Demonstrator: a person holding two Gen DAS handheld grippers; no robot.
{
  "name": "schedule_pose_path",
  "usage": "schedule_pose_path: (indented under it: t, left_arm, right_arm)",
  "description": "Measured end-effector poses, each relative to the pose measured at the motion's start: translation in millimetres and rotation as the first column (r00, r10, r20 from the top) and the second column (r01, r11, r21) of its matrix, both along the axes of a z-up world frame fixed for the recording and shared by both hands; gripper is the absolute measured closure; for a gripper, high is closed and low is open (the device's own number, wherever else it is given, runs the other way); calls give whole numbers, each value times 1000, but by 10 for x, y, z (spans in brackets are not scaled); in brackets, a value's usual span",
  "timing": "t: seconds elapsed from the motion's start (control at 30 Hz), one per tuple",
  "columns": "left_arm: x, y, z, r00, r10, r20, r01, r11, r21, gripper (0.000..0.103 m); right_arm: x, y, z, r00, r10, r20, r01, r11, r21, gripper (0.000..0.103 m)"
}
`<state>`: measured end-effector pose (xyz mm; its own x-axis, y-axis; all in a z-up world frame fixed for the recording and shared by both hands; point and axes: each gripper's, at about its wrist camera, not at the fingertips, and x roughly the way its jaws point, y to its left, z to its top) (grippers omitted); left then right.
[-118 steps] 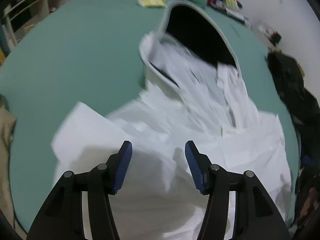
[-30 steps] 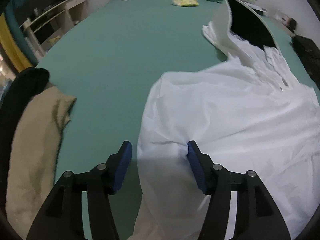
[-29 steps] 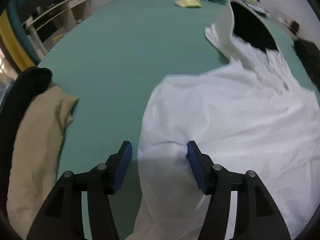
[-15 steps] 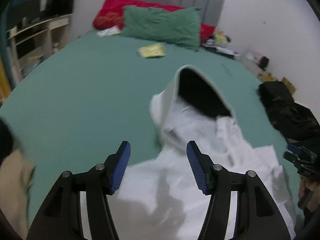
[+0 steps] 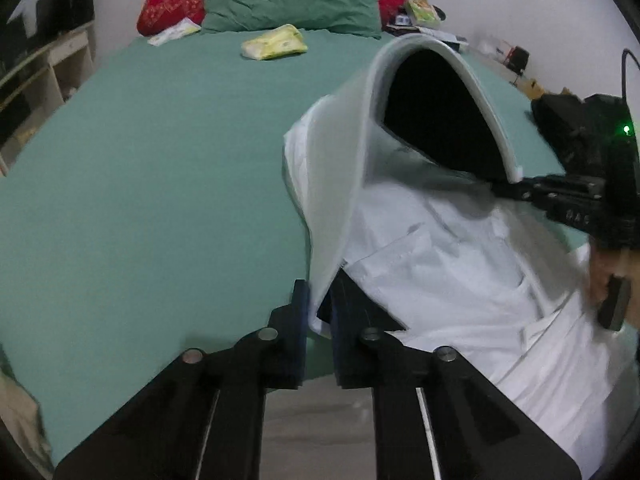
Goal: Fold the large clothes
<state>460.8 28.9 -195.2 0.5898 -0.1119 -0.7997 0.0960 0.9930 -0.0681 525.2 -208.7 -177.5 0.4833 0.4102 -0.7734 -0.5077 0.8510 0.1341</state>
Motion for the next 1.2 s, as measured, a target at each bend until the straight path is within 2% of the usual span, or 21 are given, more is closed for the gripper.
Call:
schedule_pose_path:
  t: [0.1, 0.23, 0.33, 0.4, 0.47, 0.5, 0.53, 0.6, 0.67, 0.73, 0.8, 0.87, 0.9, 0.93, 1.03, 1.1, 1.17, 1.2]
  left_arm:
    - [-145, 63, 72, 1000, 5, 13, -5, 1000, 9, 94]
    - [-218, 78, 88, 999, -26, -36, 26, 1000, 1, 93]
    - [-284, 61, 148, 997, -56, -58, 54, 998, -36, 80]
    - [-356, 51, 236, 997, -64, -46, 62, 997, -44, 70]
    - [-437, 91, 371, 998, -68, -14, 67, 995, -74, 65]
    - [-477, 129, 446, 998, -70, -1, 70, 993, -96, 62]
    - [-528, 154, 527, 998, -69, 14, 70, 993, -98, 59]
    - [-569, 168, 687, 997, -51, 66, 52, 998, -18, 58]
    - [-492, 180, 817, 992, -24, 122, 20, 999, 32, 57]
    - [-310, 198, 847, 991, 3, 132, -4, 1000, 14, 54]
    - [-100, 183, 776, 994, 27, 105, -25, 999, -21, 54]
    - [101, 97, 651, 998, 10, 54, -7, 998, -58, 54]
    - [189, 36, 561, 1000, -12, 24, 14, 997, -82, 54]
    - [241, -12, 474, 1000, -30, -1, 29, 994, -101, 54]
    - [250, -221, 152, 986, -137, -100, 126, 986, -111, 54]
    - [167, -299, 16, 968, -214, -131, 203, 975, -92, 52]
    - [66, -358, -98, 942, -291, -165, 282, 956, -73, 40]
    - [-6, -388, -96, 935, -325, -143, 321, 946, -50, 32]
  right_arm:
    - [-305, -253, 92, 998, -37, 44, 39, 997, -67, 96]
    - [-691, -757, 181, 994, -109, 33, 111, 992, -66, 96]
    - [-859, -988, 119, 994, -111, -7, 110, 992, -59, 95]
    - [-905, -1090, 56, 994, -89, -57, 89, 996, -2, 92]
    - [-896, -1172, 58, 993, -79, -92, 85, 995, 59, 88]
    - [-905, -1239, 94, 992, -72, -101, 81, 993, 88, 79]
    - [-914, -1266, 121, 993, -72, -94, 80, 994, 79, 58]
    - [-961, -1287, 205, 997, -77, -22, 76, 997, -28, 31]
    - [-988, -1303, 272, 999, -50, 9, 50, 998, -27, 31]
    - [-928, -1357, 371, 998, -51, 26, 51, 999, 17, 31]
    - [-789, -1369, 412, 998, -65, 10, 64, 995, 71, 30]
    - [-591, -1302, 361, 996, -64, -68, 72, 990, 123, 30]
    - [-439, -1260, 269, 985, -42, -165, 73, 980, 183, 30]
    - [-379, -1253, 200, 974, -28, -226, 80, 971, 226, 30]
    - [-247, -1102, -26, 934, 81, -348, 44, 941, 335, 30]
    - [-292, -935, -152, 915, 152, -373, -32, 951, 308, 30]
    - [-376, -854, -146, 929, 182, -322, -94, 958, 272, 30]
    - [-407, -817, -150, 926, 207, -317, -121, 956, 269, 30]
